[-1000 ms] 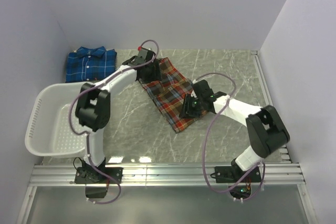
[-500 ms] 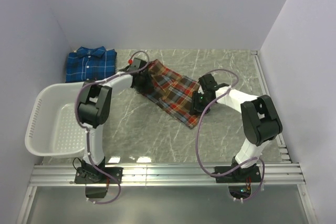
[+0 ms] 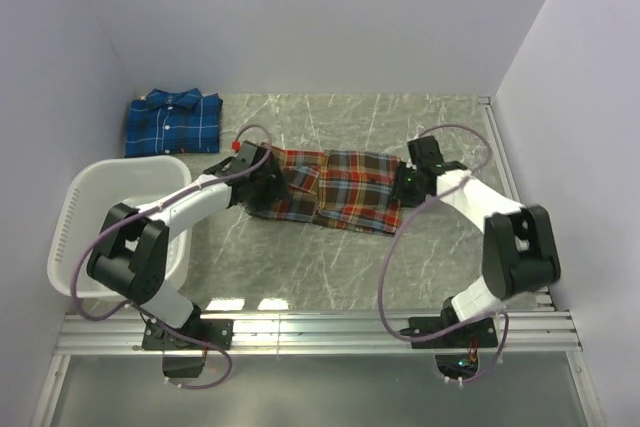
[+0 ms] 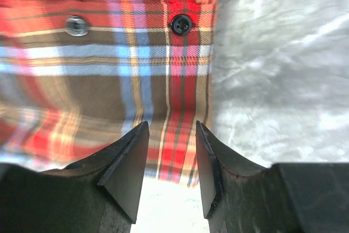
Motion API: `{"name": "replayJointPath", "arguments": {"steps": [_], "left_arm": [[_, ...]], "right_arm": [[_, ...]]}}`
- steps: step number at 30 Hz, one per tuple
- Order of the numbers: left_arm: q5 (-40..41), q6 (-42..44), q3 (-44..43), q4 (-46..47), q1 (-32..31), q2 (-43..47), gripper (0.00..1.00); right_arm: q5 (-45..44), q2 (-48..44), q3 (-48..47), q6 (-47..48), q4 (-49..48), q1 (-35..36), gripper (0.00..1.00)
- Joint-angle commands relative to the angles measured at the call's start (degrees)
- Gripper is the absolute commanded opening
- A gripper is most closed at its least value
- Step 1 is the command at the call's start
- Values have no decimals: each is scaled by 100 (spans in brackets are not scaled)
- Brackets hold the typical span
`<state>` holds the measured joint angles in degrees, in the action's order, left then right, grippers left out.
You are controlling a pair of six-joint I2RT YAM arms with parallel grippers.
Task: Fold and stack the long sleeve shirts
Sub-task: Fold the shirt
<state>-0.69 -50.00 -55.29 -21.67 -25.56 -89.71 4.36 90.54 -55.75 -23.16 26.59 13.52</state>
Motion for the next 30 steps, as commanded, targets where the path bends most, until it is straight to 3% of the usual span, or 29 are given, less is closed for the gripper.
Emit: {"name": "replayJointPath", "arguments": {"steps": [1,5,6,9,12,16,22,26,30], "left_arm": [[569,560,-815,-153,-642,437,77],[658,1009,-1299,5,-1257,236,72],[588,1184,-1501,31,-1328,130,70],[482,1526,-1922,-3,-1635,-370,65],[473,1896,-2196,-13,-2031,-827,59],[578,2204,-2215,23,-2383,-1389,47],[710,2258,-2109,-398,-2462,-2058,33],[658,2205,-1925,-636,-2471,-2200,29],[684,2231,-1626,-637,-2506,-1779,28]], "right_arm": [[537,-1141,300,-154,-592,-288,48],[1021,-1864,757,-390,-883,-595,50],[1127,-1952,958,-522,-944,-761,54],[1733,-2163,1389,-821,-1164,-1104,78],[2260,-2146,1723,-1049,-1402,-1325,82],[2631,-1962,2032,-1138,-1761,-1650,83],[2456,-1944,2191,-1112,-1877,-1651,77],[2403,-1900,2182,-1095,-1842,-1651,77],[2228,-1909,2121,-1051,-1736,-1651,76]]}}
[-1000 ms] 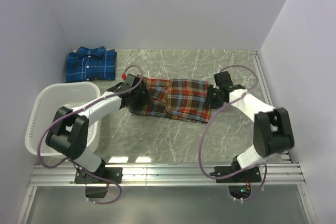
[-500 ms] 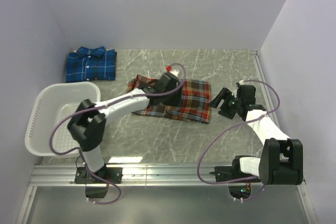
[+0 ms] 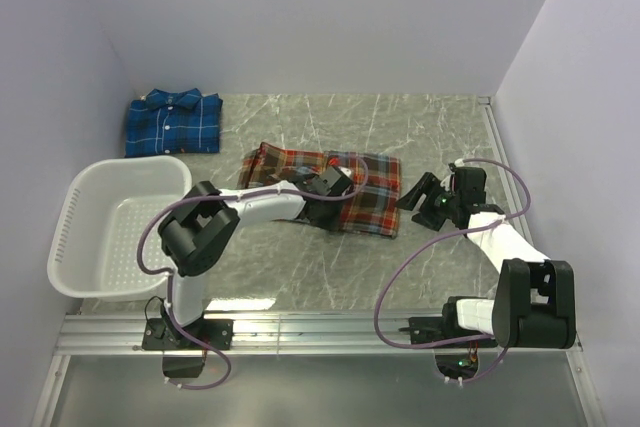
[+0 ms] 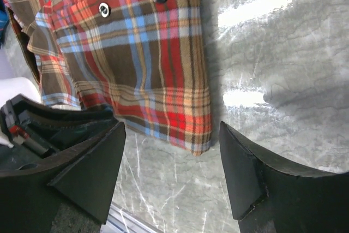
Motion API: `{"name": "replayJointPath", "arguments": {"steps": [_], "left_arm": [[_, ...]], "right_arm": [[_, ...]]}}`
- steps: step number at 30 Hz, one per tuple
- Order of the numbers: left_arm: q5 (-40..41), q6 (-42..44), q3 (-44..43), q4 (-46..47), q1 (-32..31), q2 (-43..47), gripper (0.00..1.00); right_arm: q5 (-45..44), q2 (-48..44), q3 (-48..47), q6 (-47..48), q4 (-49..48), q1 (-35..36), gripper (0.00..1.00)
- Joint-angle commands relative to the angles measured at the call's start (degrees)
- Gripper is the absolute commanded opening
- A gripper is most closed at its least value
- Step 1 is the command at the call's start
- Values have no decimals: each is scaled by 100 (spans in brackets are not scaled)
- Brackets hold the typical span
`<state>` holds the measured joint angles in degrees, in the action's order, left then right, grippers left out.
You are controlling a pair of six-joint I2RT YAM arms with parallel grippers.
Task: Fold and stack the long sleeve shirts
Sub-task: Fold the shirt
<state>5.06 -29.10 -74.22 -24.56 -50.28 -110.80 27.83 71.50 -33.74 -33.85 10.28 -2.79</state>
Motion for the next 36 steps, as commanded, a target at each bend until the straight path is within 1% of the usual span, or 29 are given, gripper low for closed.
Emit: {"name": "replayJointPath", "arguments": {"steps": [1,3,4,6,7,8,10,11,12,16,18,20,23,25,31,36], "left_arm": [[109,150,311,-278,-60,618,30],[57,168,451,-129,-87,936,36],[48,177,478,72,-122,1216,46],[91,308,531,327,-183,1446,57],[161,370,531,581,-279,1587,65],[223,483,513,697,-341,1606,68],[319,572,303,838,-516,1527,71],[390,642,94,873,-587,1448,72],[469,686,-4,891,-658,1274,72],[505,888,-435,1163,-1000,798,68],[645,1081,-594,1374,-1132,535,69],[978,1389,-655,1532,-1378,367,71],[1242,1766,-682,1875,-1607,77,74],[1330,1916,-665,2182,-1721,-125,76],[1805,2435,-849,2560,-1959,-652,77],[2007,2559,-981,2622,-2047,-1100,77]], "right_arm": [[-146,21,-98,44,-19,-29,76],[-199,21,-159,45,70,-29,78],[-226,-13,-177,53,149,-20,79],[-357,-84,-238,45,245,-20,82],[-453,-180,-265,45,385,-20,83],[-559,-242,-335,36,465,-20,85],[-884,-417,-432,1,780,-20,92],[-989,-470,-545,-43,904,-20,98],[-1156,-575,-616,-43,1036,-20,100],[-1851,-796,-862,-262,1590,-64,100],[-2001,-919,-898,-534,1670,-134,100],[-2194,-1015,-907,-754,1723,-169,100],[-2449,-1147,-924,-895,1775,-213,100],[-2432,-1156,-907,-922,1775,-257,100],[-2283,-1156,-670,-966,1644,-389,100],[-2046,-990,-564,-931,1468,-451,100]]}}
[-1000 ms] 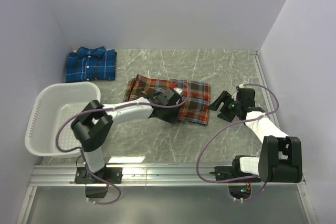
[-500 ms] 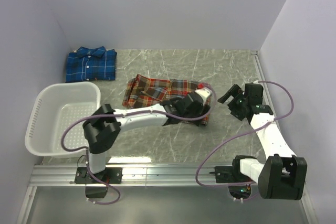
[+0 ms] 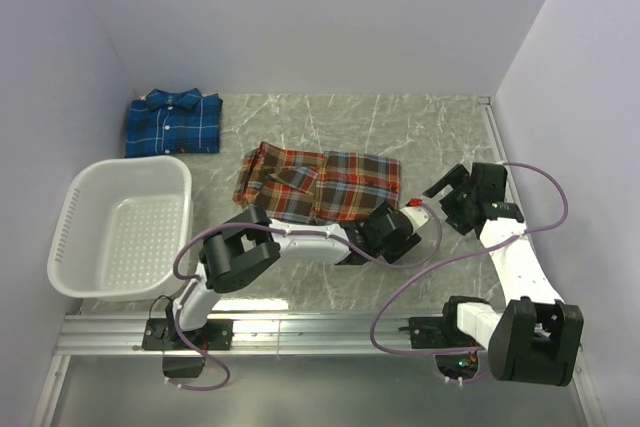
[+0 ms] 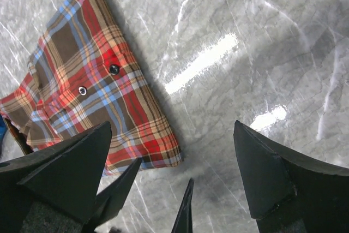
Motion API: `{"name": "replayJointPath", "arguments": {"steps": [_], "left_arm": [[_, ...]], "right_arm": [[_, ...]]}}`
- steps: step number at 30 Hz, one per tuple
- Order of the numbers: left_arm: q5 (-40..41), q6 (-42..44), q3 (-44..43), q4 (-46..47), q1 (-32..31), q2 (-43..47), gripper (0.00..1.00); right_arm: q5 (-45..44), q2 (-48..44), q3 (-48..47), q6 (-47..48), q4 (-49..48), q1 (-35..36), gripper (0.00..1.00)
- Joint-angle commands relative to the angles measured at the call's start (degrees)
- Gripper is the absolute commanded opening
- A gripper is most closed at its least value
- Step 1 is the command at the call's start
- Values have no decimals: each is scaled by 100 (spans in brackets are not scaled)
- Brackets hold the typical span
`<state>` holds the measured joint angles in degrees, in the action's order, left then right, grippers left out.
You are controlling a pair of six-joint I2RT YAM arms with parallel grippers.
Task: Fold and stack the long sleeve shirts
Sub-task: Fold the shirt
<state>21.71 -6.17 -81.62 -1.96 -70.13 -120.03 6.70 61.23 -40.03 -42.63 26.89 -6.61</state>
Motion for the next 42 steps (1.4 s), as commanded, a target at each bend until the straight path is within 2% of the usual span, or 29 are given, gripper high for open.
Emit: {"name": "replayJointPath", "arguments": {"steps": [1,6,8,9,10,12,14,21,30,37,42], "left_arm": [[420,240,-249,363,-62,-240,74],[799,46,-337,301,-62,-504,63],[747,-6,-293,327,-62,-495,53],[729,-15,-275,327,-62,-487,46],[703,-59,-214,336,-62,-452,30],[659,-85,-117,432,-62,-321,6],[641,-147,76,529,-62,-188,1],[246,-586,322,565,60,488,1],[-194,-1035,551,644,263,875,1],[-343,-1333,647,845,333,1025,1],[-536,-1562,657,951,359,1148,1]], "right_arm": [[103,64,109,-44,-228,-60,100],[332,231,241,-17,-465,-60,99],[490,327,329,-34,-615,-60,99],[569,363,355,-52,-781,-51,99],[743,415,417,-87,-878,-51,99],[929,590,461,-105,-1158,-60,99],[1244,784,549,-157,-1422,-51,99],[2247,1706,874,-632,-3336,-42,99],[2889,3263,655,-1142,-4797,116,97],[3021,3878,251,-1204,-4922,520,92],[3065,4195,48,-1160,-5001,635,84]]}}
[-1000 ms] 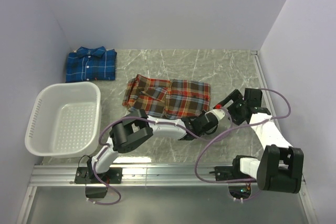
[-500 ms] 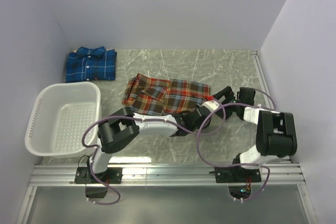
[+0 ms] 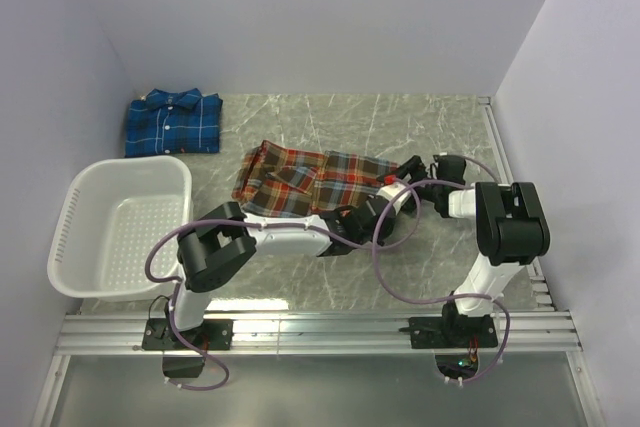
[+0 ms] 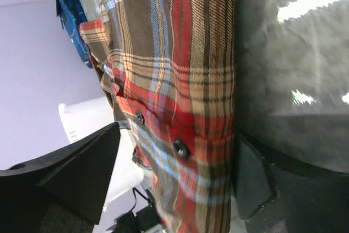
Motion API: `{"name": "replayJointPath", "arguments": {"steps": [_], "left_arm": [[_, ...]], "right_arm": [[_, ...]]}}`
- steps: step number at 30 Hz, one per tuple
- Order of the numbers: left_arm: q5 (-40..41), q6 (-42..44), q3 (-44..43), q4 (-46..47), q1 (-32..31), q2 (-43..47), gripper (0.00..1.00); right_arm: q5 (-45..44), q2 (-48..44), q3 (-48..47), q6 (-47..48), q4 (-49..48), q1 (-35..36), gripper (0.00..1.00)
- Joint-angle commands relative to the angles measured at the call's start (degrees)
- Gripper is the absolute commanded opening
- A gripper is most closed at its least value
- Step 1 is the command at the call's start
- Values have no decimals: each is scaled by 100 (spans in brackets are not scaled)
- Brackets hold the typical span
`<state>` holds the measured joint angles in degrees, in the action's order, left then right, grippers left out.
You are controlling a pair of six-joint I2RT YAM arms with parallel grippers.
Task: Fold and stack the long sleeve shirts
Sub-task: Fold the shirt
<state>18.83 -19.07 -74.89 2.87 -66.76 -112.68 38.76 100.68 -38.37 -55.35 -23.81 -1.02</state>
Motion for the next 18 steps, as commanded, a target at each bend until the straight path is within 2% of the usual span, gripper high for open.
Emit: {"name": "replayJointPath", "arguments": {"steps": [1,4,8,9,11,12,14,15,17,18], "left_arm": [[-240,-307,10,512,23,423,1],[-213,-439,54,547,58,466,1],[-204,-589,71,504,111,572,6],[-178,-667,80,477,119,607,11],[-204,-756,133,434,146,756,18],[-230,-843,202,425,181,826,25],[-257,-888,317,459,199,1054,38],[-248,-931,439,494,199,1134,50],[-222,-976,528,477,207,1327,59],[-213,-993,589,442,225,1380,64]], "right_arm": [[-150,285,-170,156,70,249,81],[-123,390,-294,296,166,400,73],[-176,373,-355,525,315,444,51],[-194,347,-416,717,516,444,41],[-343,250,-539,964,841,409,33],[-387,215,-688,1252,1174,392,25],[-527,110,-882,1544,1544,331,19],[-554,101,-1135,1806,1929,295,12],[-571,74,-1435,2080,2274,216,3],[-598,92,-1837,2429,2763,216,0]]}}
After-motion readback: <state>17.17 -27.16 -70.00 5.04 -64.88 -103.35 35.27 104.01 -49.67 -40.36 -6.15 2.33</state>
